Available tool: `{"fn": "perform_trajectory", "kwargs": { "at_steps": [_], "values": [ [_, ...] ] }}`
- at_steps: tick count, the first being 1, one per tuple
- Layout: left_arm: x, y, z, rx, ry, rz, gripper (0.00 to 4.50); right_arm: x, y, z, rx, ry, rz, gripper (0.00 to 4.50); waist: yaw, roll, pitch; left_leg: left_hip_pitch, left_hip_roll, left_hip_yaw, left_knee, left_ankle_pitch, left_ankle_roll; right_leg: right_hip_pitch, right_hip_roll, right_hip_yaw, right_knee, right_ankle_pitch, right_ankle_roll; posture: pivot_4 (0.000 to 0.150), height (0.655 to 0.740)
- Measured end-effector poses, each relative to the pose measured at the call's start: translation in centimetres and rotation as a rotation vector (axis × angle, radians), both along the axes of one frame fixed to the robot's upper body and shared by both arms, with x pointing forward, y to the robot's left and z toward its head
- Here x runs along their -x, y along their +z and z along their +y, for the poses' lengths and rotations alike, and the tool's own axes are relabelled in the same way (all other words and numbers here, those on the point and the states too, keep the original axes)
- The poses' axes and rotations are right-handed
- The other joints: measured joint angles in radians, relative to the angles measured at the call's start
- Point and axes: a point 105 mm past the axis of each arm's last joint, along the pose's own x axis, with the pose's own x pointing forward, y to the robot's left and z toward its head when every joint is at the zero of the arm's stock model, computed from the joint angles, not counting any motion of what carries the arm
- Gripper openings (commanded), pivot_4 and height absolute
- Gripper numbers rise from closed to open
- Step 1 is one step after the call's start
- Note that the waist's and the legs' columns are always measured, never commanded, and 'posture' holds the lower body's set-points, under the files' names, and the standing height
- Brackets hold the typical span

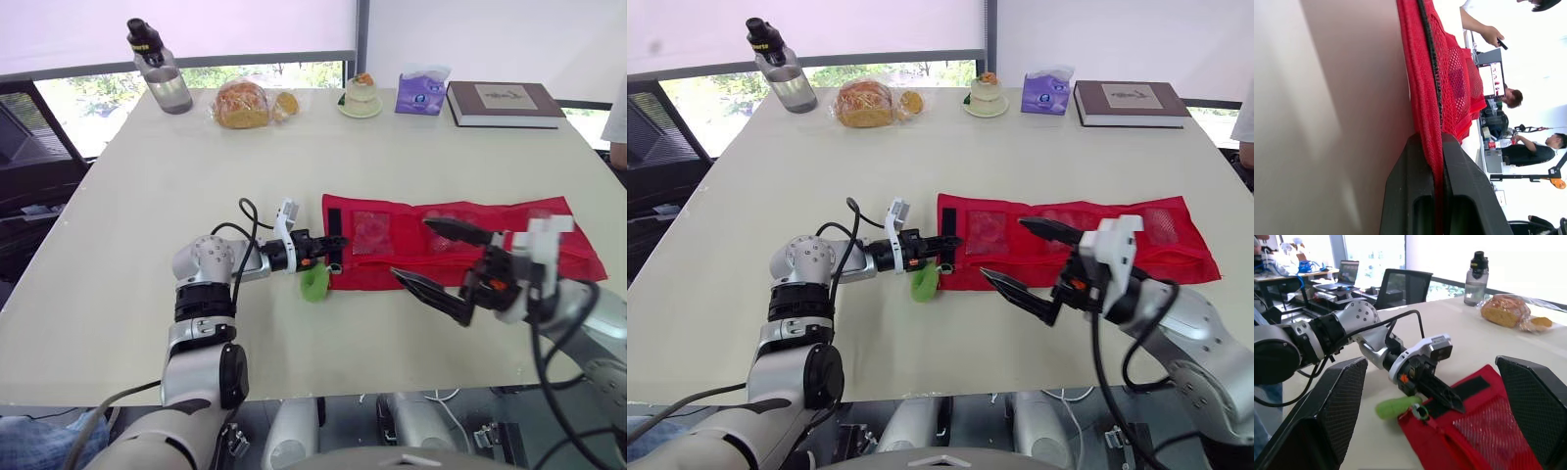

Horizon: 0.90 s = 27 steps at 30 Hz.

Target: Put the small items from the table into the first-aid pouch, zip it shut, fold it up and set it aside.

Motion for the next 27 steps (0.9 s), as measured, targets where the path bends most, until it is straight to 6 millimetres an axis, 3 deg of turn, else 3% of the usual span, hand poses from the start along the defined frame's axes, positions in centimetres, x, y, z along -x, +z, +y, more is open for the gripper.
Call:
{"fn": "perform_trajectory", "kwargs": {
  "at_steps": [5, 9, 14, 15, 17, 21, 27],
  "values": [
    [-0.1, 0.0, -0.6, -0.012, 0.006, -0.002, 0.03, -1.3, -1.9, 3.8, 0.108, 0.126, 0.004, 4.50, 0.007, 0.000, 0.000, -0.001, -0.001, 0.000, 0.001, 0.000, 0.000, 0.000, -0.001, 0.000, -0.001, 0.000, 0.000, 0.150, 0.7400],
    [-0.5, -0.4, -1.1, -0.084, 0.022, -0.027, 0.03, -2.4, -4.7, 5.0, 0.222, 0.181, 0.034, 4.50, 0.010, 0.000, 0.000, 0.000, -0.001, -0.001, 0.001, 0.000, 0.000, 0.002, -0.001, -0.001, -0.001, 0.000, 0.000, 0.150, 0.7400],
    [-0.8, -0.3, -1.3, -0.088, 0.052, -0.036, 0.03, -3.0, -6.6, 5.7, 0.302, 0.255, 0.044, 4.50, 0.004, 0.000, 0.000, 0.001, -0.001, 0.000, 0.001, 0.000, 0.000, 0.002, -0.001, -0.001, -0.001, 0.000, 0.000, 0.150, 0.7400],
    [-0.7, -0.2, -1.4, -0.068, 0.063, -0.026, 0.03, -3.4, -6.7, 6.9, 0.292, 0.320, 0.036, 4.50, 0.004, 0.000, 0.000, 0.001, -0.001, -0.001, 0.000, 0.000, 0.000, 0.002, 0.000, -0.001, -0.001, 0.000, 0.000, 0.150, 0.7400],
    [-0.8, -0.1, -1.6, -0.050, 0.069, -0.019, 0.03, -3.4, -7.1, 7.5, 0.313, 0.361, 0.028, 4.50, 0.005, 0.000, 0.000, 0.000, -0.001, -0.001, 0.000, 0.000, 0.000, 0.002, -0.001, -0.001, -0.001, 0.000, 0.000, 0.150, 0.7400],
    [-0.9, 0.0, -1.8, -0.028, 0.093, 0.001, 0.03, -3.7, -9.5, 9.3, 0.371, 0.438, 0.053, 4.50, 0.004, 0.000, 0.000, 0.000, -0.001, -0.002, 0.001, 0.000, 0.000, 0.002, -0.001, -0.002, -0.001, 0.000, 0.000, 0.150, 0.7400],
    [-0.8, 0.0, -1.8, -0.023, 0.103, 0.010, 0.03, -5.9, -11.6, 8.7, 0.501, 0.357, 0.034, 4.50, 0.003, 0.000, 0.000, 0.000, -0.001, -0.002, 0.000, 0.000, 0.000, 0.002, -0.001, -0.002, -0.001, 0.000, 0.000, 0.150, 0.7400]
  ]
}}
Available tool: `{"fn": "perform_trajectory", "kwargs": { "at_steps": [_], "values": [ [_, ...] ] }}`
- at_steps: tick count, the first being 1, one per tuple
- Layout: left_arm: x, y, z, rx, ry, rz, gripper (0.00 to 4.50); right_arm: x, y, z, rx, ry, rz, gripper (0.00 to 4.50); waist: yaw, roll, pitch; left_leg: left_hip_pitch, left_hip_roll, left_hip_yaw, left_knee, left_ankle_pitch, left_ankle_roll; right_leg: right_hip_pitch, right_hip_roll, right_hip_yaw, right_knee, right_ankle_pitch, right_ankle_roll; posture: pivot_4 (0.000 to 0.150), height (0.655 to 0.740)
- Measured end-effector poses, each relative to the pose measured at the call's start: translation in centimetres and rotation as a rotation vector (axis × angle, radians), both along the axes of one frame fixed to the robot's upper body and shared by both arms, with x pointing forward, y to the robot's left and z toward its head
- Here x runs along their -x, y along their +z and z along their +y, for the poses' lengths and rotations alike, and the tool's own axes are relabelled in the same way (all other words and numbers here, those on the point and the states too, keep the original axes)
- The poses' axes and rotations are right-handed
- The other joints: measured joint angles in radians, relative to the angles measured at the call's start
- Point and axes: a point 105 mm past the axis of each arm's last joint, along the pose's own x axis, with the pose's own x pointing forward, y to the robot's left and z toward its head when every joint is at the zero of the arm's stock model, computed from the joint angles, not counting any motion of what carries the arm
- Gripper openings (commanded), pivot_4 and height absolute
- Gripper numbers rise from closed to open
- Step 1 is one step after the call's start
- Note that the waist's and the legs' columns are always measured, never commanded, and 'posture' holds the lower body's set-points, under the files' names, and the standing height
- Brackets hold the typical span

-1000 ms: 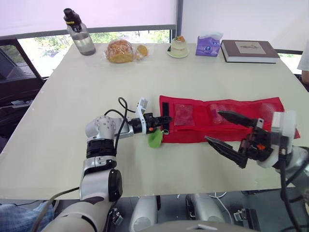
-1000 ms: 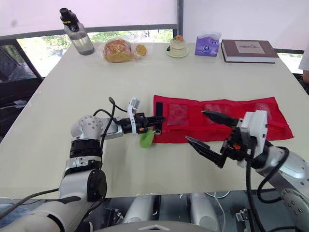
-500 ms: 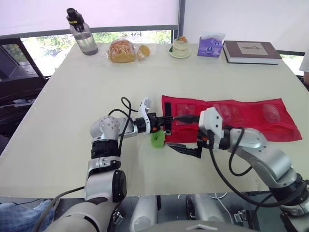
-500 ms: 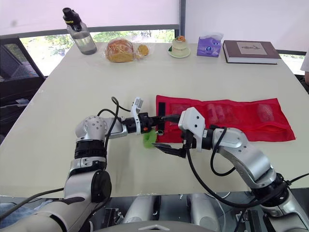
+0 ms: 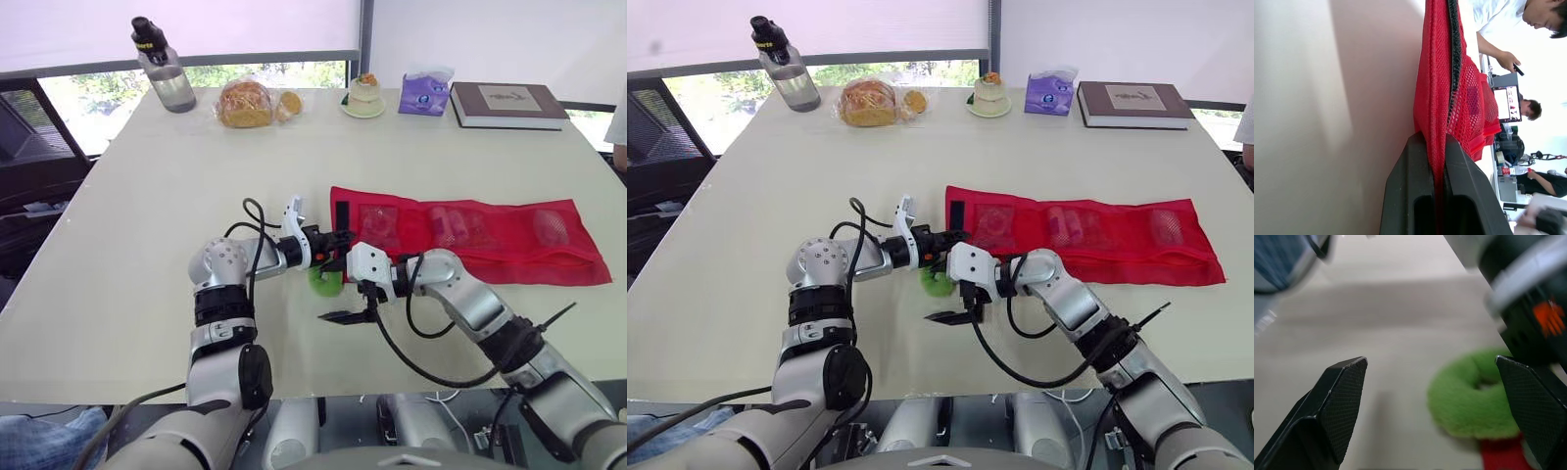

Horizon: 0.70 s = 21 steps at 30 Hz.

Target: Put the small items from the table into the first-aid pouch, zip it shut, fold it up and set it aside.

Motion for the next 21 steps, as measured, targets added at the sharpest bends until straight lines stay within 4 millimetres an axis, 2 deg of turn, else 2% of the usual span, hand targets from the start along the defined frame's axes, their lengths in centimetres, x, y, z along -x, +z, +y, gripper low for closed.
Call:
{"fn": "perform_trajectory", "kwargs": {
  "at_steps": [3, 5, 10, 13, 18, 21],
  "values": [
    [0.0, 0.0, 0.0, -0.005, 0.001, 0.002, 0.03, -0.2, -0.6, 0.0, 0.054, -0.013, -0.020, 4.50, 0.000, 0.000, 0.000, 0.000, 0.000, 0.000, -0.001, 0.000, 0.000, 0.000, 0.000, 0.000, 0.000, 0.000, 0.000, 0.150, 0.7400],
    [0.0, 0.0, -0.1, -0.004, 0.000, 0.003, 0.00, -0.1, -0.9, -0.2, 0.094, -0.004, -0.039, 3.97, 0.000, 0.000, 0.000, 0.000, 0.000, 0.000, -0.001, 0.000, 0.000, 0.000, 0.000, 0.000, 0.000, 0.000, 0.000, 0.150, 0.7400],
    [0.1, 0.0, -0.1, 0.000, -0.002, 0.007, 0.00, -0.4, -0.9, -0.9, 0.166, -0.009, -0.086, 1.63, 0.000, 0.000, 0.000, 0.001, 0.000, 0.000, -0.001, 0.000, 0.000, 0.000, 0.000, 0.000, 0.000, 0.000, 0.000, 0.150, 0.7400],
    [0.0, 0.0, 0.0, -0.001, -0.003, 0.006, 0.00, -1.0, -0.6, -1.1, 0.193, -0.032, -0.120, 0.06, 0.001, 0.000, 0.000, 0.001, 0.000, 0.000, -0.001, 0.000, 0.000, 0.000, -0.001, 0.000, 0.000, 0.000, 0.000, 0.150, 0.7400],
    [0.1, 0.0, -0.1, -0.011, -0.017, -0.002, 0.00, -0.8, -0.4, -1.5, 0.179, -0.052, -0.100, 0.02, 0.003, 0.000, 0.000, 0.000, -0.001, 0.000, -0.001, 0.000, 0.000, 0.001, -0.001, 0.000, -0.001, 0.000, 0.000, 0.150, 0.7400],
    [0.2, -0.1, -0.1, -0.024, -0.031, -0.012, 0.00, -0.2, -0.3, -2.4, 0.107, -0.111, 0.019, 0.02, 0.002, 0.000, 0.000, 0.000, -0.001, 0.000, -0.001, 0.000, 0.000, 0.000, -0.001, 0.000, -0.001, 0.000, 0.000, 0.150, 0.7400]
  ]
}}
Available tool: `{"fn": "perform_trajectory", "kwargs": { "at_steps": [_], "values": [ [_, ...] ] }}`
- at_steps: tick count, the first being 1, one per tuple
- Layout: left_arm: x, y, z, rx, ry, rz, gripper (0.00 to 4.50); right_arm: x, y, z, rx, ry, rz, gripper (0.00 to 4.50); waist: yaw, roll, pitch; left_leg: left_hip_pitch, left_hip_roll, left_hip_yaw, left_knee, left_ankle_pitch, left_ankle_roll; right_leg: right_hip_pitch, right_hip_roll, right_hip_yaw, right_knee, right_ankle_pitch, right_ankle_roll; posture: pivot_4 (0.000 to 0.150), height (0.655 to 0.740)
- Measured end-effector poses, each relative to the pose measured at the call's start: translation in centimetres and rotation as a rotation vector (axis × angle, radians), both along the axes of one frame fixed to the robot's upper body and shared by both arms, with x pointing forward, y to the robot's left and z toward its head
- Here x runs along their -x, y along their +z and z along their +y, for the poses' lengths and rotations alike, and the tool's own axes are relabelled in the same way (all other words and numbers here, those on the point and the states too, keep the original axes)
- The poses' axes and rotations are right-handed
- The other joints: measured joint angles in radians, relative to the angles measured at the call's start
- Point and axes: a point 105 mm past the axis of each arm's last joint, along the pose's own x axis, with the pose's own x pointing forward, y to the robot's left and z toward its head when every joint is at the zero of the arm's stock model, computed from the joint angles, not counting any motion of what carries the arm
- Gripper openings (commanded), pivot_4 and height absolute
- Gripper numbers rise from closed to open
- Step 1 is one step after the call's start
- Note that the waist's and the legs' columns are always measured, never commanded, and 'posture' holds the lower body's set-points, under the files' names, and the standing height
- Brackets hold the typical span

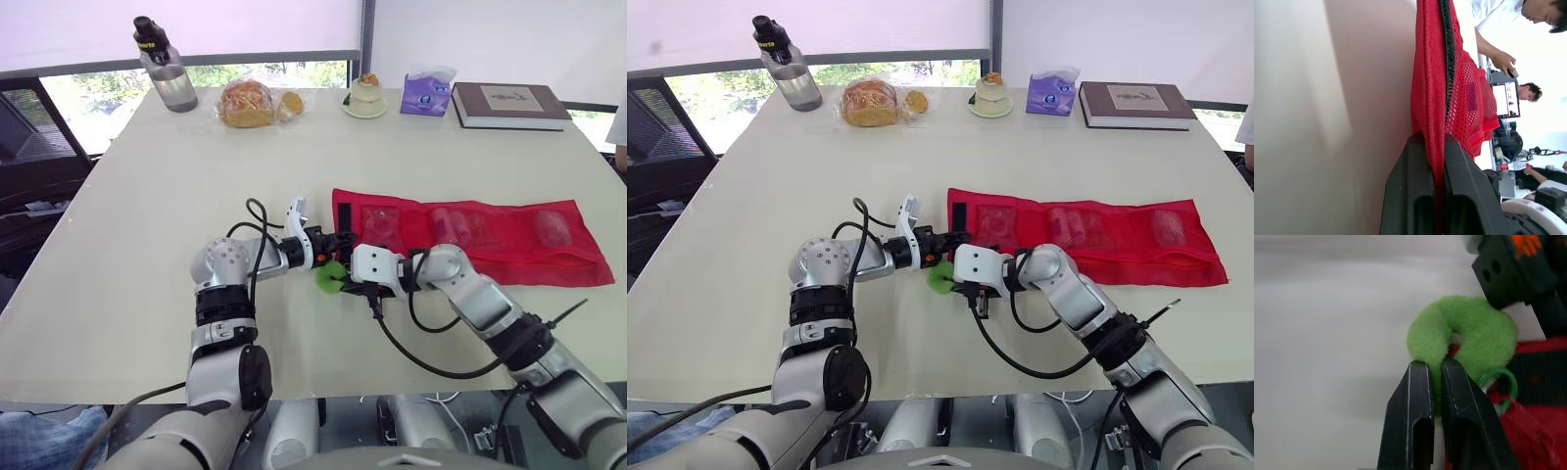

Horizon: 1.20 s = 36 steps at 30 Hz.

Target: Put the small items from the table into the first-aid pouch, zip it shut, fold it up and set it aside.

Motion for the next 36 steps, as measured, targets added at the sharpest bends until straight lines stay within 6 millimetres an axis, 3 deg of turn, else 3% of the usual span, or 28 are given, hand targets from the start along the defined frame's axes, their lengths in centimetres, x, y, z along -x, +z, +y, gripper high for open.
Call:
{"fn": "perform_trajectory", "kwargs": {
  "at_steps": [4, 9, 23, 30, 32, 35, 36],
  "values": [
    [0.0, -0.1, 0.5, -0.028, -0.013, -0.020, 0.00, 1.0, 1.2, -1.8, -0.155, -0.102, 0.149, 0.02, -0.005, 0.000, 0.000, 0.000, 0.001, 0.000, 0.000, 0.000, 0.000, -0.001, 0.001, 0.000, 0.000, 0.000, 0.000, 0.150, 0.7400],
    [0.0, -0.3, 1.2, -0.062, -0.023, -0.037, 0.00, 1.1, 3.6, -4.1, -0.289, -0.222, 0.168, 0.02, -0.013, 0.000, 0.000, 0.001, 0.001, 0.000, -0.002, 0.000, 0.000, -0.001, 0.002, 0.000, 0.000, 0.000, 0.000, 0.150, 0.7400],
    [0.0, -0.6, 1.7, -0.146, -0.091, -0.123, 0.00, -1.5, 4.0, -10.9, -0.424, -0.674, 0.097, 0.02, -0.026, 0.000, 0.000, 0.000, 0.001, 0.002, -0.003, 0.000, 0.000, -0.003, 0.002, 0.002, 0.000, -0.001, 0.000, 0.150, 0.7400],
    [0.1, -0.9, 2.7, -0.198, -0.125, -0.179, 0.00, -1.6, 4.0, -16.8, -0.465, -0.922, 0.060, 0.02, -0.033, 0.000, 0.000, 0.001, 0.002, 0.004, -0.007, 0.000, 0.000, -0.005, 0.002, 0.004, 0.000, -0.001, -0.001, 0.150, 0.7400],
    [0.0, -0.9, 3.1, -0.215, -0.128, -0.194, 0.00, -1.4, 3.6, -19.1, -0.432, -0.997, 0.038, 0.02, -0.032, 0.000, 0.000, 0.001, 0.002, 0.005, -0.007, 0.000, 0.000, -0.005, 0.002, 0.005, 0.000, -0.001, -0.001, 0.150, 0.7400],
    [-0.2, -1.0, 4.4, -0.248, -0.121, -0.216, 0.00, -1.2, 3.3, -24.1, -0.374, -1.172, -0.029, 0.02, -0.036, 0.000, 0.000, 0.001, 0.002, 0.008, -0.009, 0.000, 0.000, -0.007, 0.003, 0.008, 0.000, -0.001, -0.001, 0.150, 0.7400],
    [-0.3, -1.0, 4.5, -0.248, -0.120, -0.217, 0.00, -1.1, 3.4, -24.6, -0.367, -1.190, -0.035, 0.02, -0.037, 0.000, 0.000, 0.001, 0.002, 0.008, -0.009, 0.000, 0.000, -0.008, 0.003, 0.008, 0.001, -0.001, -0.001, 0.150, 0.7400]
  ]
}}
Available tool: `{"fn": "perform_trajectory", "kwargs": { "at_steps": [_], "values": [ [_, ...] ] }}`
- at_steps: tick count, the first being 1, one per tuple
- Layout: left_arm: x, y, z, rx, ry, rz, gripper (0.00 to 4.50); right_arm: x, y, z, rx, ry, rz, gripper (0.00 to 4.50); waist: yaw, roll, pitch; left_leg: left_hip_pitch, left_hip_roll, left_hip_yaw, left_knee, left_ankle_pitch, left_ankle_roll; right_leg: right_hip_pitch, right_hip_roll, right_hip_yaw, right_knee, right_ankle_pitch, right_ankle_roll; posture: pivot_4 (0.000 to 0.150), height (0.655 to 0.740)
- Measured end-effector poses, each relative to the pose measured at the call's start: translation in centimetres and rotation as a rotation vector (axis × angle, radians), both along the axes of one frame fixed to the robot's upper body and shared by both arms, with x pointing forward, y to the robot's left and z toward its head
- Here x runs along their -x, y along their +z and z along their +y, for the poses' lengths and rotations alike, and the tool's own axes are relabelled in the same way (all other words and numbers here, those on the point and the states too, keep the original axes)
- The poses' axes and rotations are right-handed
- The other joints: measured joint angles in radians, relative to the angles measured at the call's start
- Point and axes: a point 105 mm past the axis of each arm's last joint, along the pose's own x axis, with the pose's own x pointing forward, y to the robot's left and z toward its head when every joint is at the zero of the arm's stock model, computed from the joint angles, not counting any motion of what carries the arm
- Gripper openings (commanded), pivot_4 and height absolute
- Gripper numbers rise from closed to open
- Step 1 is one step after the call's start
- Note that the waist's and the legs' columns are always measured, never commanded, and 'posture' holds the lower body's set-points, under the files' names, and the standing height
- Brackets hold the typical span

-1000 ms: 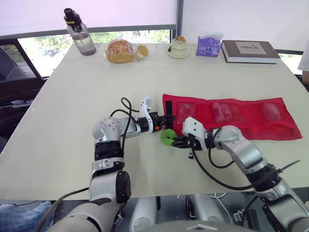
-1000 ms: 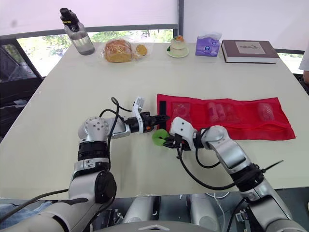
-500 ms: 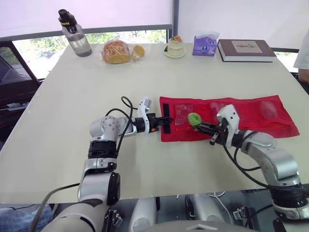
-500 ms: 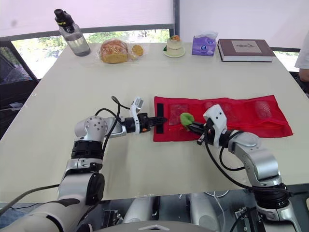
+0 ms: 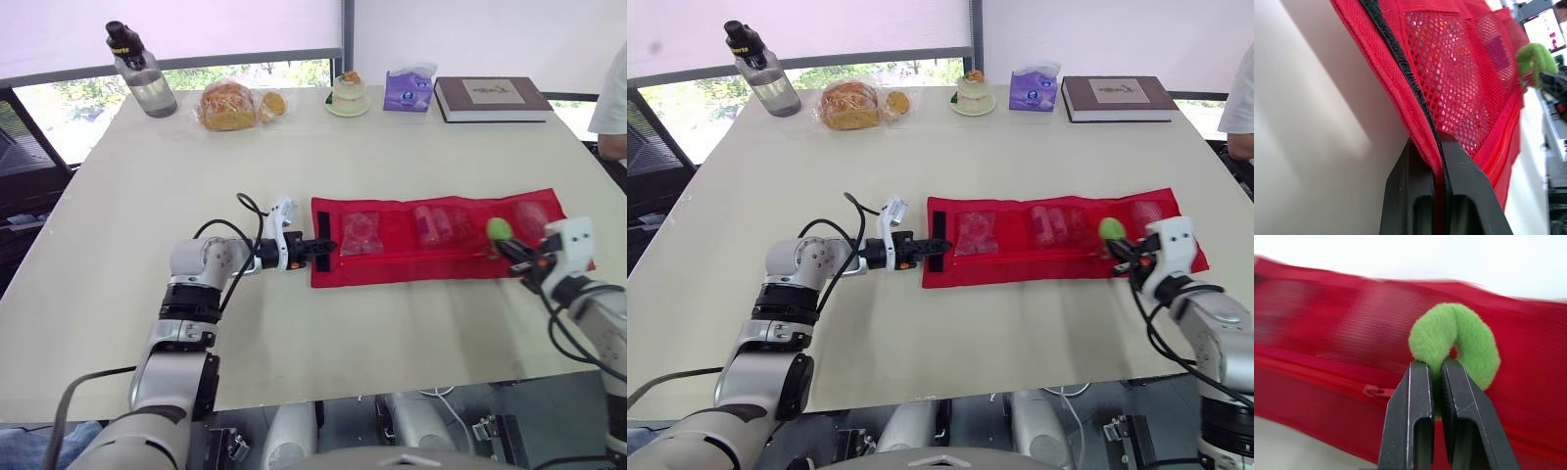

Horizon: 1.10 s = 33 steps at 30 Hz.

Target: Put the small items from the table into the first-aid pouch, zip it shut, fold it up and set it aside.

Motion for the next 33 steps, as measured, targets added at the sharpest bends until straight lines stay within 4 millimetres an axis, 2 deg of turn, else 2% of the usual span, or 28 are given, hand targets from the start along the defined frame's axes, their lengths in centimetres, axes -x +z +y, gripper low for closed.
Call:
{"fn": "perform_trajectory", "kwargs": {
  "at_steps": [3, 4, 5, 6, 9, 11, 16, 17, 19, 23, 25, 27, 30, 33],
  "values": [
    [-0.3, 0.0, 0.8, -0.006, 0.003, -0.031, 0.00, 0.2, 0.0, -3.8, 0.088, -0.153, -0.001, 0.02, -0.005, 0.000, 0.000, 0.000, 0.000, 0.000, -0.001, 0.000, 0.000, -0.001, 0.000, 0.001, 0.000, 0.000, 0.000, 0.150, 0.7400],
    [-0.6, -0.1, 1.2, -0.020, 0.012, -0.054, 0.00, 0.4, -0.2, -6.0, 0.137, -0.263, 0.000, 0.02, -0.006, 0.000, 0.000, 0.000, 0.000, 0.000, -0.001, 0.000, 0.000, -0.001, 0.000, 0.001, 0.000, 0.000, 0.000, 0.150, 0.7400],
    [-0.6, -0.1, 1.3, -0.022, 0.015, -0.058, 0.00, 0.4, -0.2, -6.3, 0.143, -0.276, 0.002, 0.02, -0.007, 0.000, 0.000, 0.000, 0.000, 0.001, -0.001, 0.000, 0.000, -0.001, 0.000, 0.001, 0.000, 0.000, 0.000, 0.150, 0.7400],
    [-1.1, 0.0, 1.6, -0.031, 0.031, -0.079, 0.00, 0.7, -0.3, -8.3, 0.194, -0.372, 0.001, 0.02, -0.007, 0.000, 0.000, 0.000, 0.000, 0.001, -0.001, 0.000, 0.000, -0.001, 0.000, 0.001, 0.000, 0.000, 0.000, 0.150, 0.7400],
    [-1.5, 0.2, 2.2, -0.049, 0.049, -0.100, 0.00, 1.0, -0.5, -9.7, 0.262, -0.446, -0.008, 0.02, -0.013, 0.000, 0.000, 0.000, 0.000, 0.001, -0.002, 0.000, 0.000, -0.001, 0.001, 0.002, 0.000, 0.000, 0.000, 0.150, 0.7400],
    [-1.6, 0.3, 2.5, -0.052, 0.051, -0.097, 0.00, 0.9, -0.7, -10.0, 0.430, -0.428, -0.014, 0.02, -0.017, 0.000, 0.000, 0.000, 0.000, 0.002, -0.003, 0.000, 0.000, -0.002, 0.001, 0.002, 0.000, 0.000, 0.000, 0.150, 0.7400],
    [-1.3, 0.2, 3.0, -0.063, 0.050, -0.100, 0.00, 0.6, -0.7, -9.9, 0.483, -0.416, -0.043, 0.02, -0.021, 0.000, 0.000, 0.000, 0.000, 0.003, -0.003, 0.000, 0.000, -0.002, 0.001, 0.003, 0.000, 0.000, 0.000, 0.150, 0.7400],
    [-1.1, 0.2, 3.3, -0.072, 0.052, -0.101, 0.00, 0.6, -0.8, -9.7, 0.464, -0.412, -0.045, 0.72, -0.022, 0.000, 0.000, 0.000, 0.000, 0.003, -0.003, 0.000, 0.000, -0.002, 0.001, 0.004, 0.000, 0.000, 0.000, 0.150, 0.7400],
    [-0.9, 0.3, 3.9, -0.084, 0.065, -0.102, 0.00, 0.7, -1.0, -9.8, 0.436, -0.423, -0.040, 1.34, -0.024, 0.000, 0.000, 0.001, 0.001, 0.004, -0.005, 0.000, 0.000, -0.002, 0.001, 0.005, 0.000, 0.000, 0.000, 0.150, 0.7400],
    [-0.5, 0.4, 6.3, -0.106, 0.123, -0.098, 0.00, 1.8, -0.9, -10.7, 0.346, -0.480, -0.050, 3.38, -0.031, 0.000, 0.000, 0.002, 0.001, 0.003, -0.006, 0.000, 0.000, -0.003, 0.003, 0.006, 0.000, 0.000, 0.000, 0.150, 0.7400],
    [-0.4, 0.5, 6.8, -0.109, 0.135, -0.099, 0.00, 2.3, -1.1, -10.9, 0.339, -0.483, -0.043, 4.36, -0.033, 0.000, 0.000, 0.002, 0.001, 0.003, -0.006, 0.000, 0.000, -0.003, 0.003, 0.006, 0.000, 0.000, 0.000, 0.150, 0.7400],
    [-0.1, 0.5, 7.5, -0.119, 0.153, -0.095, 0.00, 2.8, -1.2, -10.9, 0.310, -0.482, -0.043, 4.44, -0.038, 0.000, 0.000, 0.002, 0.002, 0.004, -0.007, 0.000, 0.000, -0.003, 0.003, 0.007, 0.000, 0.000, 0.000, 0.150, 0.7400],
    [0.5, 0.6, 8.9, -0.133, 0.184, -0.088, 0.00, 3.6, -0.8, -10.1, 0.141, -0.463, -0.071, 4.44, -0.048, 0.001, 0.000, 0.003, 0.002, 0.004, -0.008, 0.000, 0.000, -0.004, 0.003, 0.009, 0.000, 0.000, -0.001, 0.150, 0.7400],
    [1.0, 0.8, 9.7, -0.132, 0.204, -0.088, 0.95, 3.8, 0.0, -7.3, -0.052, -0.357, -0.085, 4.50, -0.048, 0.000, 0.000, 0.004, 0.003, 0.003, -0.009, 0.000, 0.000, -0.004, 0.004, 0.009, 0.000, -0.001, -0.001, 0.150, 0.7400]
  ]
}}
